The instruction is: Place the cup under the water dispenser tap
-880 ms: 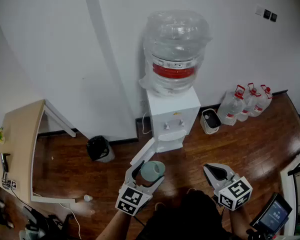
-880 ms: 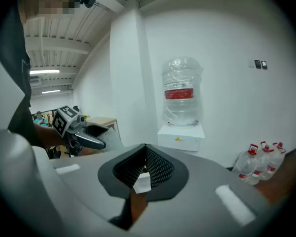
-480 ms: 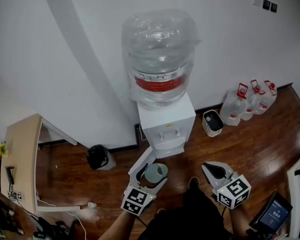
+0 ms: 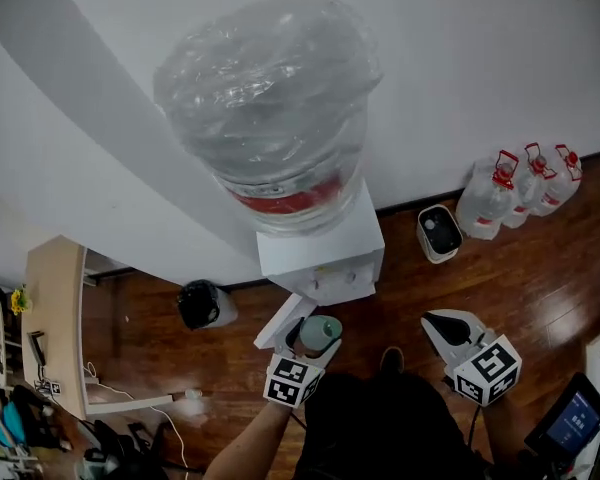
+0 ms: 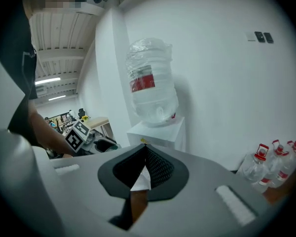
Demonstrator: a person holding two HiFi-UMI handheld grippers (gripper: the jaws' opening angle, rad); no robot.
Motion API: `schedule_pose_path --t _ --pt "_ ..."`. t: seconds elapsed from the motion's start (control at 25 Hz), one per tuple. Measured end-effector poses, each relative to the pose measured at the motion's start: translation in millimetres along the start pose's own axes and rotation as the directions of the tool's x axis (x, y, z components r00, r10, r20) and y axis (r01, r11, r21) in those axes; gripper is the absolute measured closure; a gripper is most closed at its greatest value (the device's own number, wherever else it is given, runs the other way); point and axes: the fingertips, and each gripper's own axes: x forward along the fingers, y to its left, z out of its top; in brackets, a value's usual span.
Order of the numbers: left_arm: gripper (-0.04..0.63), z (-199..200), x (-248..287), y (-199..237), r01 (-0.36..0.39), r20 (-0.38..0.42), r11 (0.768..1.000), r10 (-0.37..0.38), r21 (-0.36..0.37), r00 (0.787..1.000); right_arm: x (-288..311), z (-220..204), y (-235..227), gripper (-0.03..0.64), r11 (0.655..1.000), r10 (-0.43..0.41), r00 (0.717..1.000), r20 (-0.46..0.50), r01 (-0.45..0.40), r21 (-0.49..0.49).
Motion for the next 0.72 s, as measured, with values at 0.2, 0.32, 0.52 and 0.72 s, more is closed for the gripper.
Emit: schedule_pose_path --t 0.2,0.32,0.52,0.72 --pt "0.316 -46 57 37 -0.023 -0.101 0.999 0.020 -0.026 0.995 22 -2 -11 0.615 0.999 0.018 0.998 -0.052 -0.017 0.032" --pt "0.316 -65 88 58 -0.034 -0.128 0.996 0.024 -0.077 0.992 34 -4 -19 0.615 1.000 0.012 0.996 -0.089 -0.010 0.020" --pt "0.316 -117 139 102 -0.084 -0.201 0.983 0.051 -0.160 0.978 48 -4 -31 0.615 0.999 -0.032 0.986 -0.161 0.027 -0.028" --pt "0.316 -154 180 131 -0.102 -0.211 0.977 0.062 -0.186 0.976 59 -16 -43 0.615 0.997 -0.075 0.979 -0.189 0.072 -0.026"
